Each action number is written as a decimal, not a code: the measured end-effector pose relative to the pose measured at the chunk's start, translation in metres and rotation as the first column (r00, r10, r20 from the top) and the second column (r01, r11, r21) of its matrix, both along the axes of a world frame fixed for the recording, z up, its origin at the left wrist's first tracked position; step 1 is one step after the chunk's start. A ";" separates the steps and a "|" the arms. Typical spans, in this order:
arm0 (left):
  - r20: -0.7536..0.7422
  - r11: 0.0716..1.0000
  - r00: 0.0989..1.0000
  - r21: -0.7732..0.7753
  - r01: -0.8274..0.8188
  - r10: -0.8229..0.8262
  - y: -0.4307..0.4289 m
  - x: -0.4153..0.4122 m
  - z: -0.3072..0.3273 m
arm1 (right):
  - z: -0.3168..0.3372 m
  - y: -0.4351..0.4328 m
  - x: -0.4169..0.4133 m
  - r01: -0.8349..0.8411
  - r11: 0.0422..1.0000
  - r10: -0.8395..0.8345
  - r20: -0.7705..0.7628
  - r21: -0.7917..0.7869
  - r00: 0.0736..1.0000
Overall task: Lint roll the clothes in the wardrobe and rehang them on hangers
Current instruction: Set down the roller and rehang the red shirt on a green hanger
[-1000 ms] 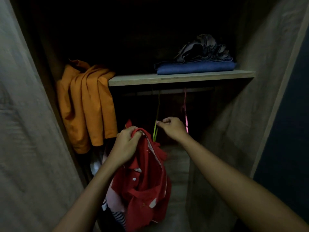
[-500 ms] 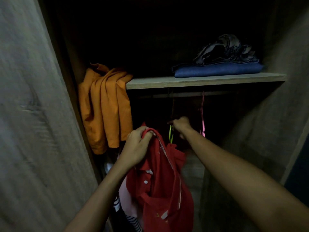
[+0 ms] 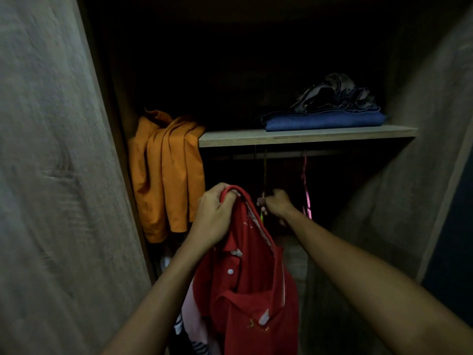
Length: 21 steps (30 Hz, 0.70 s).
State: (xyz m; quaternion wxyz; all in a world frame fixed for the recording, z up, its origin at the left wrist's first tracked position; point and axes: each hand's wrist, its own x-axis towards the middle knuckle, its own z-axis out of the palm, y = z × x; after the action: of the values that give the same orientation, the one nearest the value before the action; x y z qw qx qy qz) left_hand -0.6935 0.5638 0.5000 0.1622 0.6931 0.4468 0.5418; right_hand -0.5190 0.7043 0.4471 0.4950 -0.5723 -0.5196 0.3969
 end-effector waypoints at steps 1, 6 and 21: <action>-0.004 1.000 1.000 0.000 0.002 -0.002 -0.001 -0.001 -0.001 | -0.004 -0.006 -0.001 -0.017 1.000 0.017 0.003 0.005 1.000; -0.003 0.999 1.000 -0.044 0.002 -0.002 -0.006 -0.012 -0.010 | -0.036 -0.049 -0.002 -0.079 0.997 0.078 0.027 0.026 0.997; -0.096 0.991 0.995 -0.129 0.021 -0.034 -0.034 -0.025 -0.030 | -0.100 -0.165 0.012 0.040 0.987 -0.048 0.048 0.158 0.998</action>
State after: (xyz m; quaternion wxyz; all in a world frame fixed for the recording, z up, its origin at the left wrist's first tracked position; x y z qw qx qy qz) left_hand -0.7189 0.5294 0.4696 0.1917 0.7131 0.4783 0.4754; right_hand -0.5067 0.5390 0.3466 0.5337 -0.5528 -0.5492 0.3288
